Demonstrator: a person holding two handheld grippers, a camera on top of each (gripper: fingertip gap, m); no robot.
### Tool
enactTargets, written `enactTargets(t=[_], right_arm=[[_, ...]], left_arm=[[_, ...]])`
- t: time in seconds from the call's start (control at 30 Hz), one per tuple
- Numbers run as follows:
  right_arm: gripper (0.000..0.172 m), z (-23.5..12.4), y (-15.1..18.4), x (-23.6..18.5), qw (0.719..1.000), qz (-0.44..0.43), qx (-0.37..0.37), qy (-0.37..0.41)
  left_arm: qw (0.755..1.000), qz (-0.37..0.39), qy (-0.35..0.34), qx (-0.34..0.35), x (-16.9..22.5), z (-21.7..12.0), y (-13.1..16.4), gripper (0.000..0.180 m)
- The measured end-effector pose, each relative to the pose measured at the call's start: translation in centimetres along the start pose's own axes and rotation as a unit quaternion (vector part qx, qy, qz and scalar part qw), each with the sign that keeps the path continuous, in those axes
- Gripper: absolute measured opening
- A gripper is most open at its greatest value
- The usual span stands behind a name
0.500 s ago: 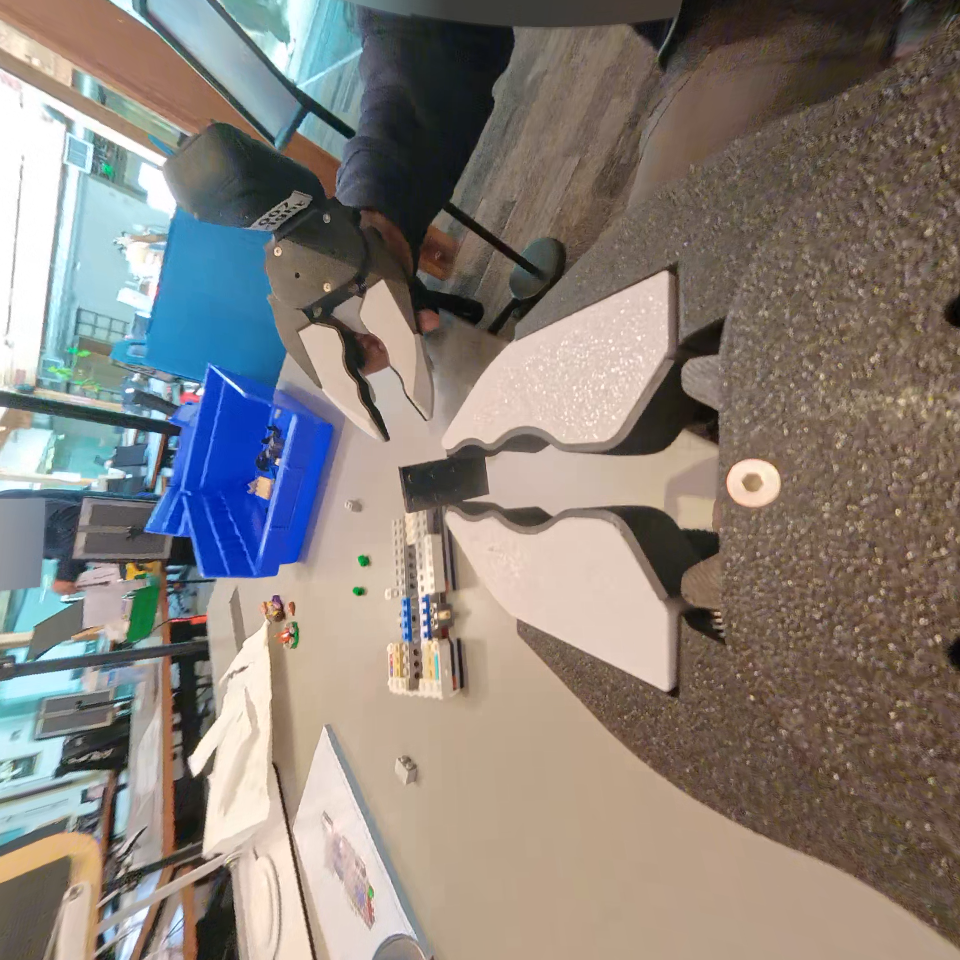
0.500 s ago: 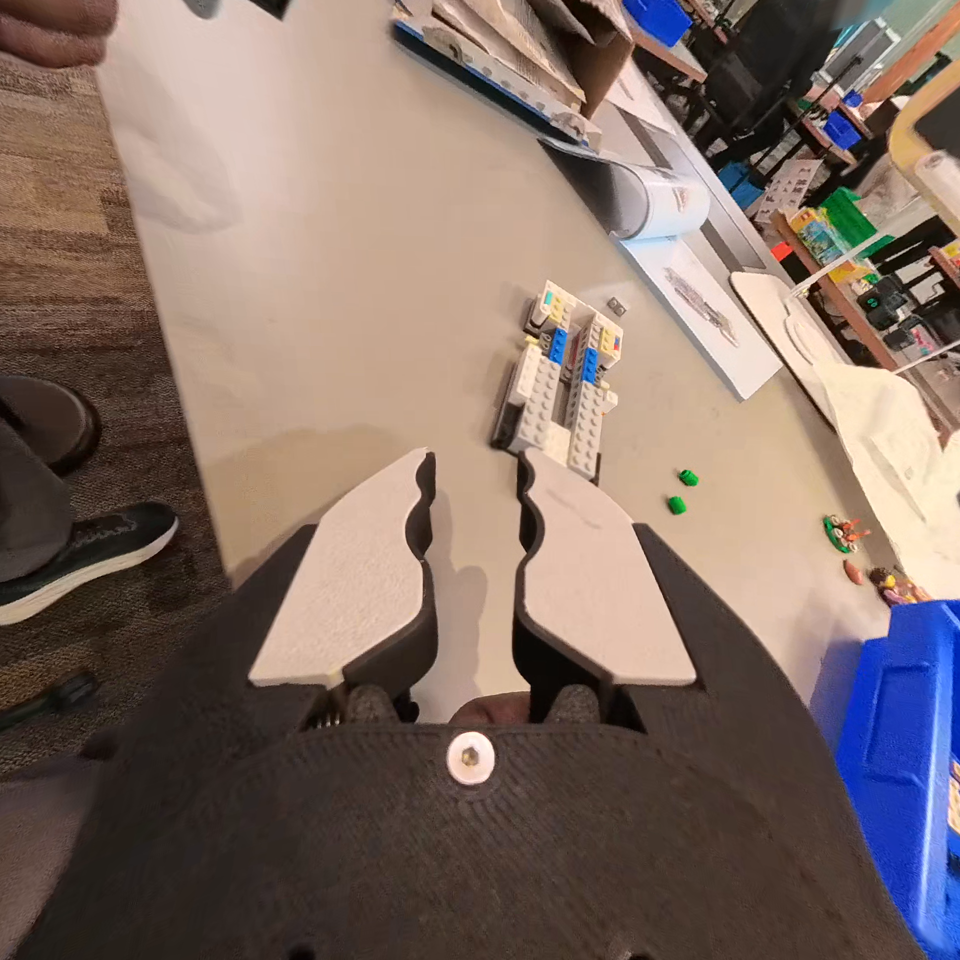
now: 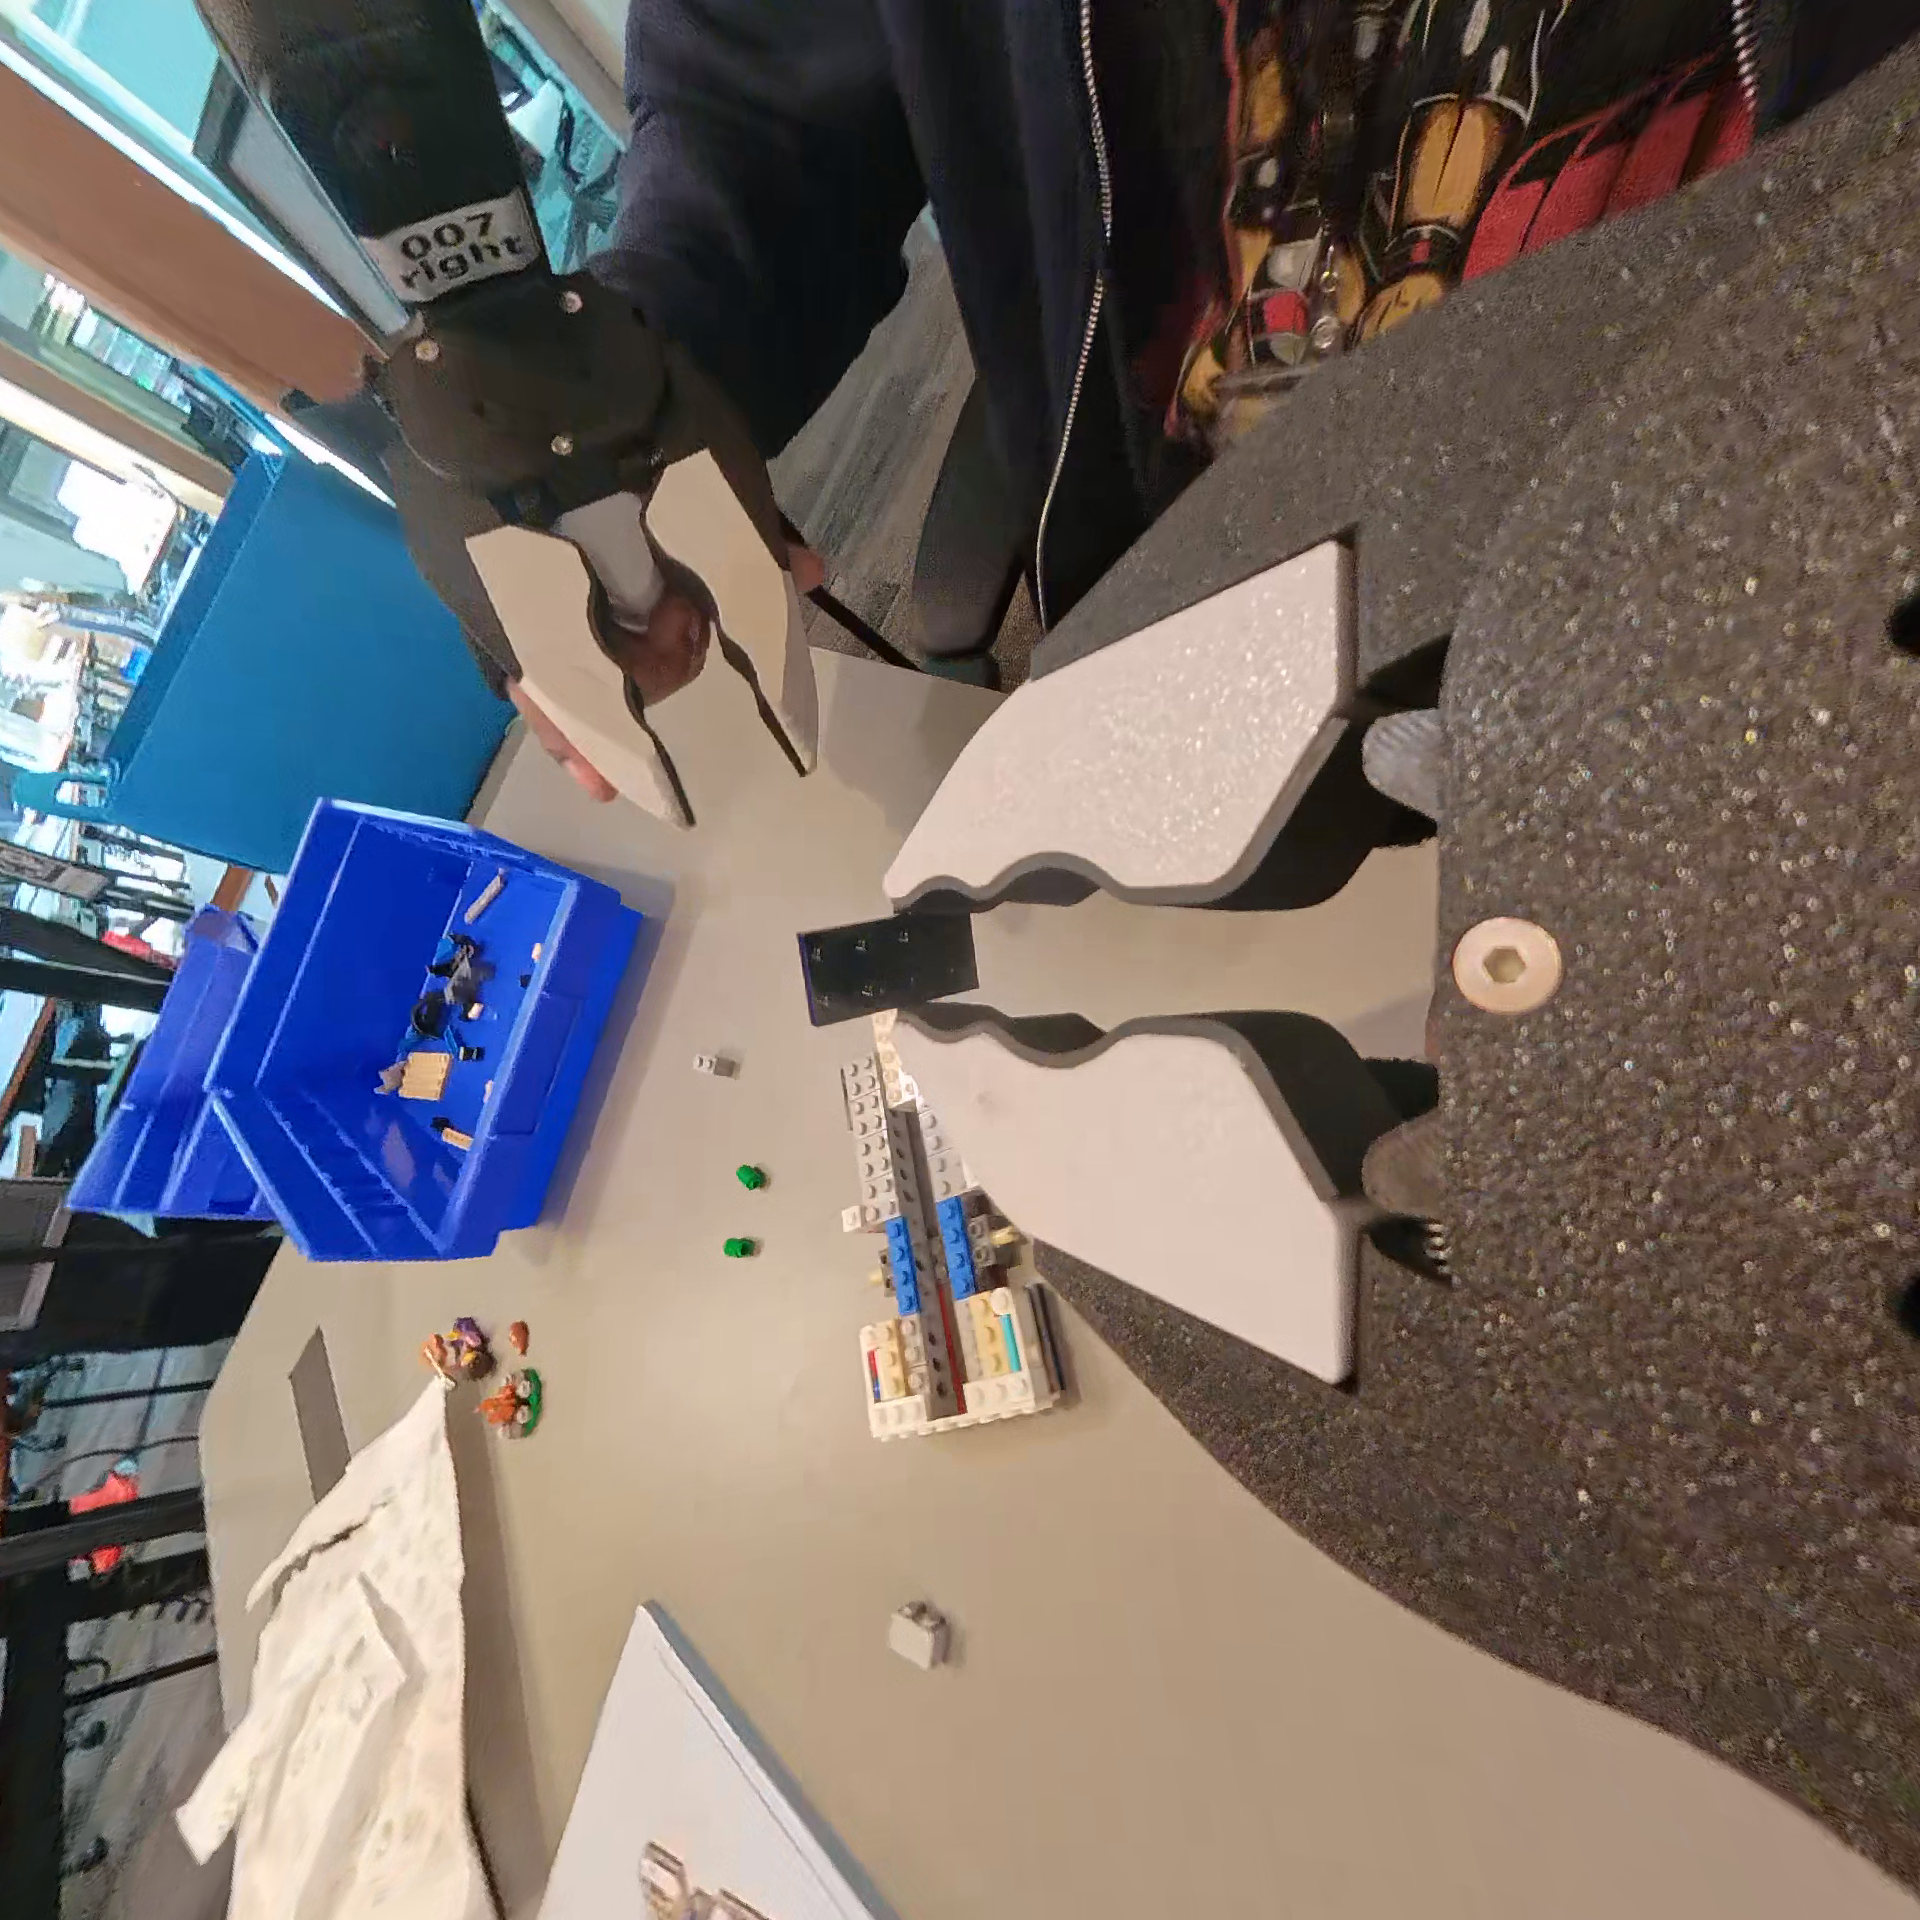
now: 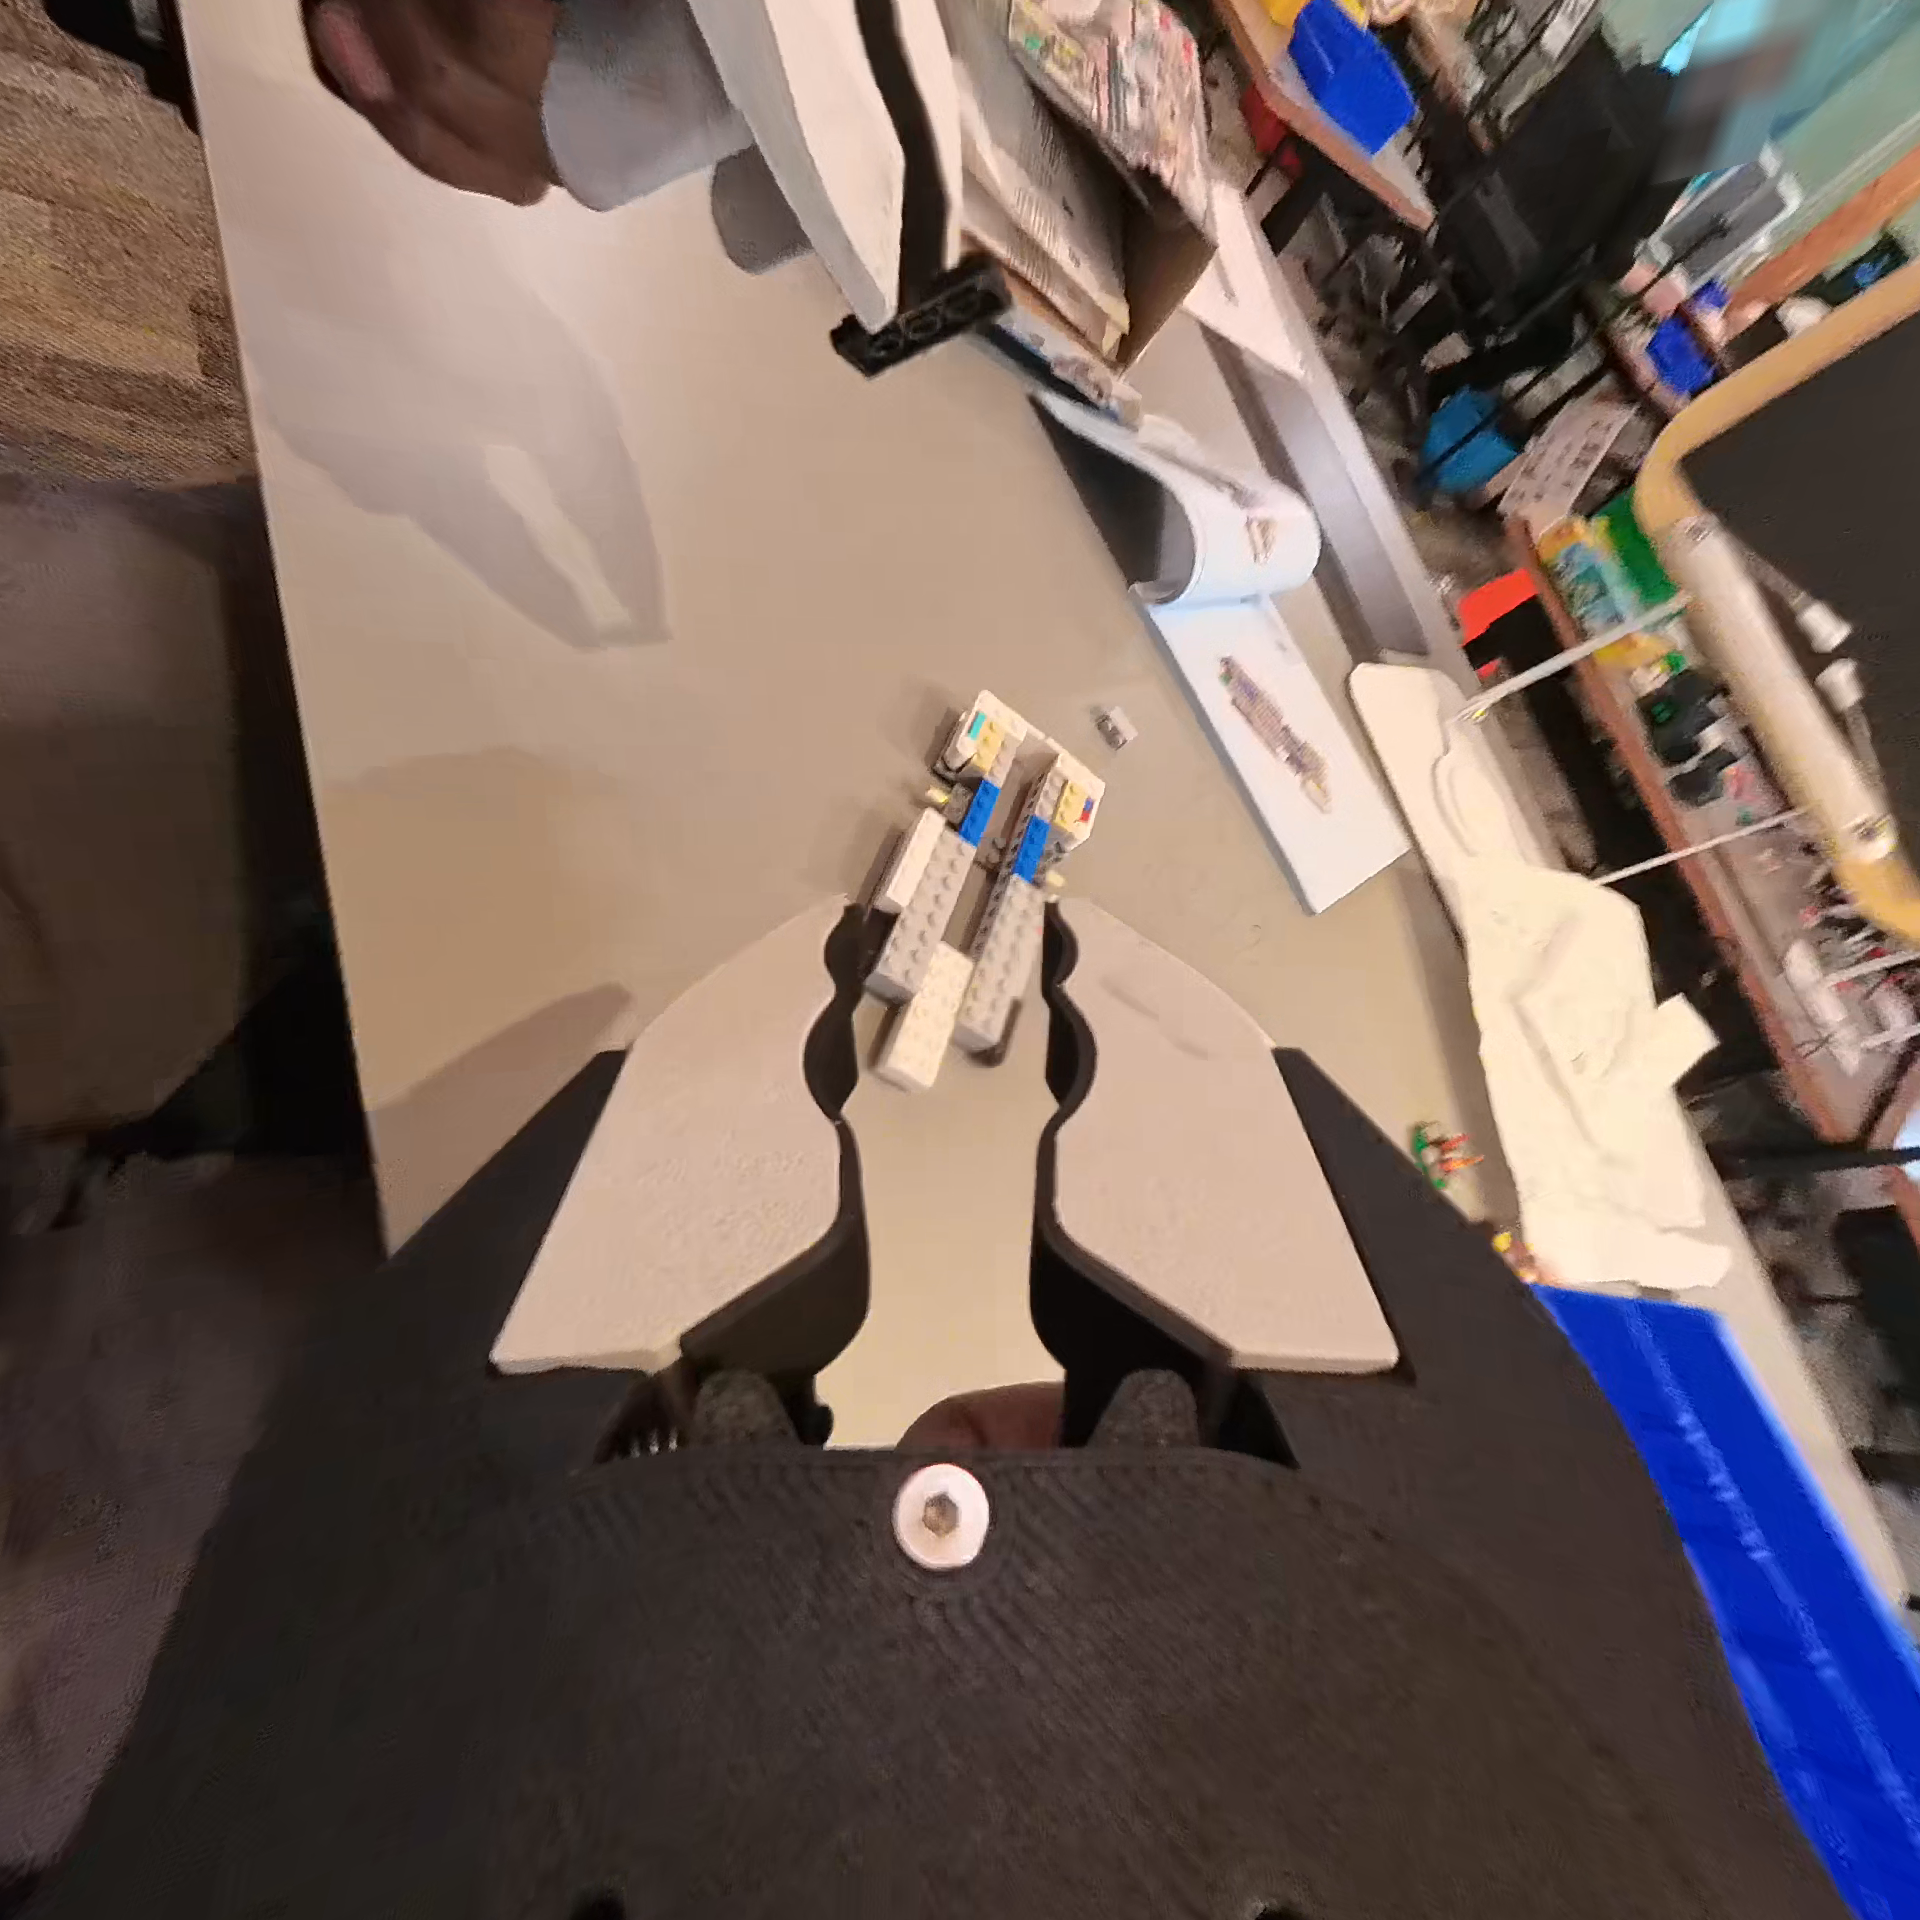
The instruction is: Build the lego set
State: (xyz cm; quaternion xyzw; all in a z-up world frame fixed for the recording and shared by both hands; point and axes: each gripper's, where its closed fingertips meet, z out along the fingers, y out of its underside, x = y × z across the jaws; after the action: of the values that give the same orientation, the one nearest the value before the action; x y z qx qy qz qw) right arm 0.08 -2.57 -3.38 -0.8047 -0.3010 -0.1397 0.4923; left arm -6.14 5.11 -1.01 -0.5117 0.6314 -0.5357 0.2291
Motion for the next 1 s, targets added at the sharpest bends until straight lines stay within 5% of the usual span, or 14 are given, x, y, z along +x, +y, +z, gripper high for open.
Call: enactTargets(t=[0.3,0.57,0.83,1.0], right_arm=[[0.038,6.8,-3.6,4.9,0.991,-0.068,0.111,-0.006],[0.039,13.1,-0.9,8.8,0.982,0.011,0.184,0.037],[0.039,11.4,0.4,8.1,0.979,-0.021,0.183,0.083],[0.042,10.8,0.6,6.5,0.976,-0.081,0.194,0.050]], left_arm=[[0.999,0.027,0.040,-0.013,-5.3,1.6,-2.9,0.016],[0.996,-0.018,0.088,-0.012,-14.1,5.8,-2.0,0.016],[0.990,0.017,0.142,0.002,-11.5,7.4,0.4,0.016],[0.982,0.039,0.178,-0.055,-9.4,7.9,2.2,0.016]])
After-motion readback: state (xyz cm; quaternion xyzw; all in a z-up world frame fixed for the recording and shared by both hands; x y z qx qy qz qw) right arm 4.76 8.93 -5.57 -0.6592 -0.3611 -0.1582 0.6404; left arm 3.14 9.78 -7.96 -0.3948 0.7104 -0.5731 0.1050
